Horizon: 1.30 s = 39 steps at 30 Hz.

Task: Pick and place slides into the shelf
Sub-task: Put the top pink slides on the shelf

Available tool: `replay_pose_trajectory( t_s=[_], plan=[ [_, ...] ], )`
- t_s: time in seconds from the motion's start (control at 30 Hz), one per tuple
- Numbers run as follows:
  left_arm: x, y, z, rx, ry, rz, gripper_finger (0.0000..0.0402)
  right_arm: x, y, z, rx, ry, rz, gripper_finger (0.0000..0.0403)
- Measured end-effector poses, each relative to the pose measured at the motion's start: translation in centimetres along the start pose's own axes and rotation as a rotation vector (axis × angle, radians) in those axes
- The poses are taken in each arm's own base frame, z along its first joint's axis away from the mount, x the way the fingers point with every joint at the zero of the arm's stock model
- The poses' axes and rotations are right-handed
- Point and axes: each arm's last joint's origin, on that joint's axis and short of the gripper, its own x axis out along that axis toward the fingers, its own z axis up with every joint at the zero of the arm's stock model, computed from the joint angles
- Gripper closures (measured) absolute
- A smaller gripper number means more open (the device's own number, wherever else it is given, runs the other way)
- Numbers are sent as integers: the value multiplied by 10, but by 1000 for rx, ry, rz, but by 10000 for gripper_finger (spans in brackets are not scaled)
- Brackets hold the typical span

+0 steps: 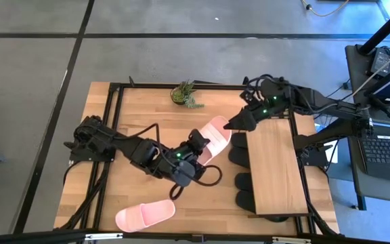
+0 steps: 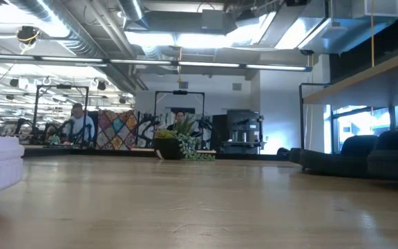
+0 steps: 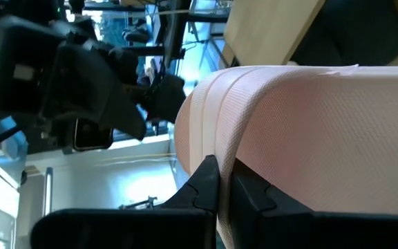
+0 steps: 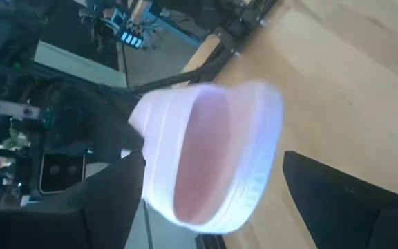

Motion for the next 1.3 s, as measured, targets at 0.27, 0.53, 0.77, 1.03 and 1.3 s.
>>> replay_pose_trajectory(
  t_s=[0.27, 0.53, 0.77, 1.03, 1.3],
  plan=[
    [4, 2, -3, -3, 46, 26, 392, 3, 2, -3, 3, 28, 11, 97],
    [3, 2, -3, -4, 41, 25, 392, 3, 2, -4, -34, 36, 16, 237],
    [2, 2, -2, -10, 37, 27, 392, 3, 1, -3, -114, 29, 9, 355],
    [-2, 1, 0, -8, 25, 28, 392, 3, 2, -3, -143, 32, 17, 365],
    [-2, 1, 1, -47, 18, 25, 352, 3, 2, -3, -147, 33, 22, 365]
  ],
)
